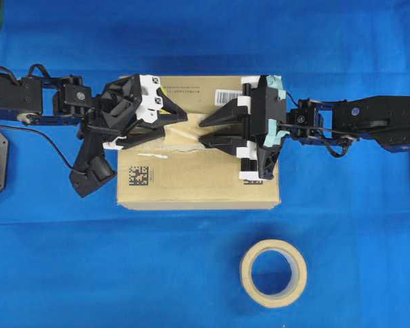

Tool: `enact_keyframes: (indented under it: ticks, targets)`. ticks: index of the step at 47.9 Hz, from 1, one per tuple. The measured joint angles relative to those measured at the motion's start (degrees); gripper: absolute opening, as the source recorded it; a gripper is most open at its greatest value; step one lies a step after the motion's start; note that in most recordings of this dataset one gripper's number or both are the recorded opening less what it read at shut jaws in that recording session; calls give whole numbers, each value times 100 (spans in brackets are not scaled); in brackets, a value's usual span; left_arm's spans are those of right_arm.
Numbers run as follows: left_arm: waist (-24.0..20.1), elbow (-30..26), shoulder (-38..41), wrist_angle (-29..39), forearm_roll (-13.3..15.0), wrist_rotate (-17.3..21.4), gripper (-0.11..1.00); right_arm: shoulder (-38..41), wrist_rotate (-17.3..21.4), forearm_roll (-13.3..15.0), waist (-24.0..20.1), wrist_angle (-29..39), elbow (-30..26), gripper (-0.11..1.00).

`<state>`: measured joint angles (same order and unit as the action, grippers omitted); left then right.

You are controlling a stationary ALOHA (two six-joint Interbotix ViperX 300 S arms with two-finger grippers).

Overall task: Apply tape along the seams of the closed cardboard box to seal it securely.
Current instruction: 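Lay the tape strip across the top seam, pressing with both grippers, then press the tape flat along the seam with both closed grippers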

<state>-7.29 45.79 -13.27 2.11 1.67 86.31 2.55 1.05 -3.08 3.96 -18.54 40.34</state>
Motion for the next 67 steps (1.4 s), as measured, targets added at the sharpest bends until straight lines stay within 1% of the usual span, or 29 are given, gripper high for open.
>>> enact_keyframes:
  ticks: [28, 34, 36, 44, 48, 52, 53, 54, 57, 59, 63, 64, 65, 67]
  targets:
    - [-35, 290, -369, -9, 0, 0, 61, -18, 0, -70, 0, 26, 0, 44]
    - [-9, 413, -545, -246, 9, -53, 61, -316, -18, -70, -9, 167, 9, 44]
    - [26, 448, -598, -369, 9, -123, 61, -448, -35, -70, -9, 211, 9, 44]
    - [123, 615, -782, -1055, 9, -747, 61, -949, -79, -44, -9, 264, 0, 44]
    - [158, 642, -826, -1318, 9, -1151, 60, -1116, -88, -9, 9, 255, 9, 44]
    - [185, 650, -835, -1564, 9, -1635, 56, -1160, -88, 0, 53, 193, 9, 43]
    - [193, 650, -835, -1626, 9, -1793, 54, -1160, -88, 0, 70, 158, 9, 42]
    - [202, 650, -835, -1696, 9, -2021, 50, -1160, -88, 0, 88, 132, 9, 42]
    - [229, 650, -817, -1846, 18, -2505, 37, -1160, -88, -9, 123, 44, 9, 38]
    - [255, 642, -809, -1898, 18, -2804, 26, -1160, -88, 0, 141, -35, 0, 30]
    - [290, 633, -756, -1951, 18, -3384, 7, -1116, -88, 0, 176, -123, -18, 7]
    - [299, 615, -729, -1951, 18, -3612, 2, -1099, -88, 0, 185, -141, -18, 2]
    - [308, 606, -712, -1960, 9, -3762, 0, -1081, -88, 0, 185, -149, -35, -1]
    - [308, 580, -650, -1960, 18, -4025, -1, -1028, -88, 0, 202, -176, -70, -1]
